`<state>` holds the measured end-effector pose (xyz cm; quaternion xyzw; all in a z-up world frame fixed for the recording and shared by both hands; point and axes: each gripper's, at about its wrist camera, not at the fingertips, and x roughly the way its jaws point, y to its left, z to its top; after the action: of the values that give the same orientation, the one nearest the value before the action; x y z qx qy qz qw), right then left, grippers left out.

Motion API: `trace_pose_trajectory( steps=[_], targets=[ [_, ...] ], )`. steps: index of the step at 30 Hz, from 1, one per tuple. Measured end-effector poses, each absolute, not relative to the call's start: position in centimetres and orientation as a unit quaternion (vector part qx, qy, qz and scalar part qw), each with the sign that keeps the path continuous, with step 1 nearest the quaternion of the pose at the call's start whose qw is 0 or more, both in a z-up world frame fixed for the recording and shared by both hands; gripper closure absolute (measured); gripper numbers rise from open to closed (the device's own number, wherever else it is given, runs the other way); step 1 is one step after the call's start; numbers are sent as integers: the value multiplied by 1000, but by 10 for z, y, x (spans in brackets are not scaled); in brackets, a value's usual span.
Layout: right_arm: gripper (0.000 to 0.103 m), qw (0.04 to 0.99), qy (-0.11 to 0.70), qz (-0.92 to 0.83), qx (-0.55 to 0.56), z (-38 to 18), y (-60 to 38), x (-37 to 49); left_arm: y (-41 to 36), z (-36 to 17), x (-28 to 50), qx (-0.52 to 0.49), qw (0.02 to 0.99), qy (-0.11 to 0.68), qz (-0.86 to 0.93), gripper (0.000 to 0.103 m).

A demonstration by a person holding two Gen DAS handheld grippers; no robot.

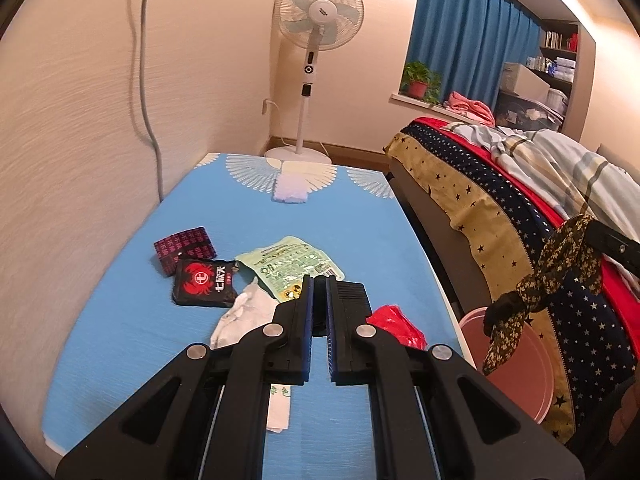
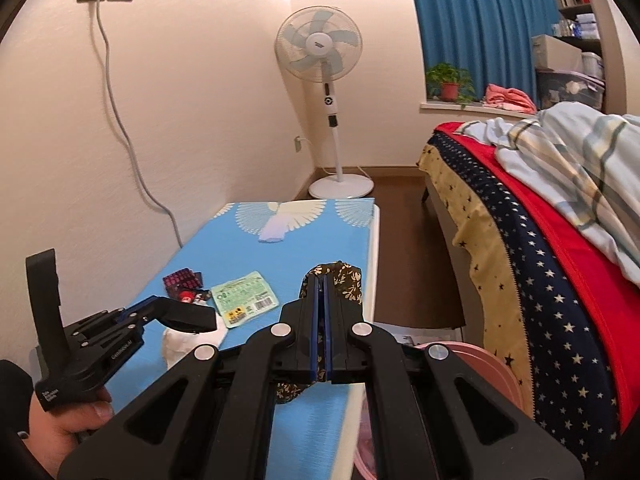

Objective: Collect trash
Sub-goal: 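Carry the brown wrapper over the pink bin and open the right gripper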

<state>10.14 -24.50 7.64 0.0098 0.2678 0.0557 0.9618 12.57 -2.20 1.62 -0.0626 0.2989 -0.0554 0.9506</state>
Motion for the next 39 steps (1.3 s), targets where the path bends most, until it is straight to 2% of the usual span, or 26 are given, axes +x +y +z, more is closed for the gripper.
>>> trace_pose_trajectory(
  steps=[17,39],
  targets=[
    [101,963,267,-30,28,79,-312,92,-64,15,126,-54,947,294,-120,97],
    [101,947,300,-106,35,61,-358,87,-175,-9,135,-29,917,326,-226,97]
  ],
)
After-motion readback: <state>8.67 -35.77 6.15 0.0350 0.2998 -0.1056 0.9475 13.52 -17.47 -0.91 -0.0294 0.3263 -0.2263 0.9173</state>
